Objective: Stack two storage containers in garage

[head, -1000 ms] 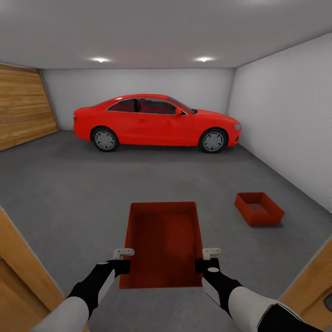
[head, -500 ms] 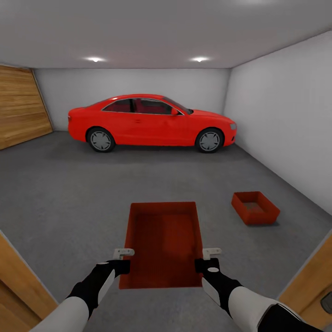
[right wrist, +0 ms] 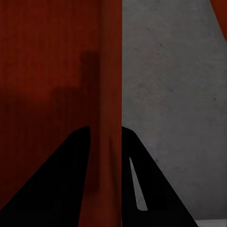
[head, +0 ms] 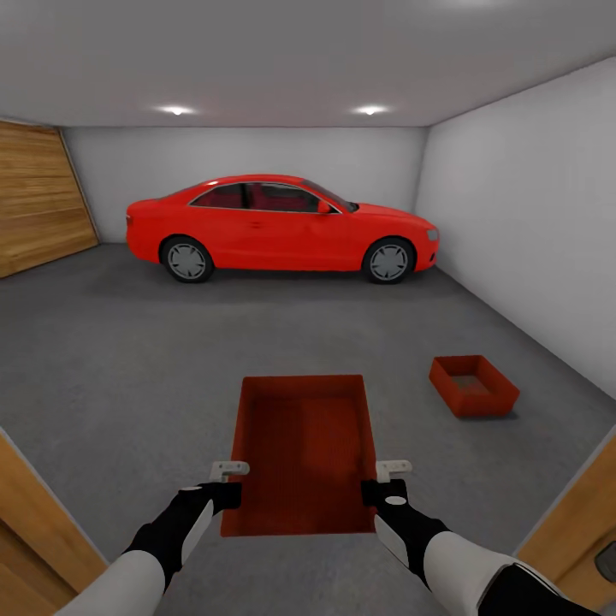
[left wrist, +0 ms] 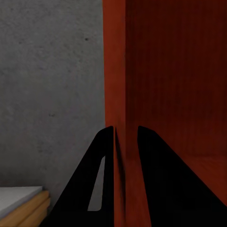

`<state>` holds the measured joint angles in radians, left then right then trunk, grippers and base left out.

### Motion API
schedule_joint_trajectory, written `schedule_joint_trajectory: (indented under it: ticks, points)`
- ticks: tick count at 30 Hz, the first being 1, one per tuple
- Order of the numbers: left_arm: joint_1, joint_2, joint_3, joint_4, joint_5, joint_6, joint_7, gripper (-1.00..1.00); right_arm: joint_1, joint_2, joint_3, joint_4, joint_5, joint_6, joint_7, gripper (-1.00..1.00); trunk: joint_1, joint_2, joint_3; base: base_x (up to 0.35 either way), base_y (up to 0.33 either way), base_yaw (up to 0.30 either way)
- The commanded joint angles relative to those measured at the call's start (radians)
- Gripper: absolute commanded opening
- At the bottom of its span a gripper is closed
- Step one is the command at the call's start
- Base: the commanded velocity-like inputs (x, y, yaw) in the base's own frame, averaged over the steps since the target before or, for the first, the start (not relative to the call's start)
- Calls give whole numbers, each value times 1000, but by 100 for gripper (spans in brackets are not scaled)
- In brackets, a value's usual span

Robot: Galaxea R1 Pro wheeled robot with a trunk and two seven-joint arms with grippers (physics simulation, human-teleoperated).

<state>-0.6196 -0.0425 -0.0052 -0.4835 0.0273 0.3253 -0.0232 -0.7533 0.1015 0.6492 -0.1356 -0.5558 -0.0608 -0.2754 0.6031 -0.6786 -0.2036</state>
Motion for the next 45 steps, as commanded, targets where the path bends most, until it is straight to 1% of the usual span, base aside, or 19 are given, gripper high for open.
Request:
schedule_joint_trajectory:
  ticks: [1,23,45]
  points:
    - [0,1,8,0,3,6,3,-100,-1,-11,-43,-1,8,-33,-30,-100,0,-1,-1,0,0,0]
    - [0,1,8,0,3,5,3,-100,-1,-12,-43,-1,8,-29,-31,-100,0,-1,-1,18,0,0]
    - [0,0,9,2,5,0,5,-100,-1,-11,-43,-1,10,-31,-31,-100,0,-1,-1,298,0,0]
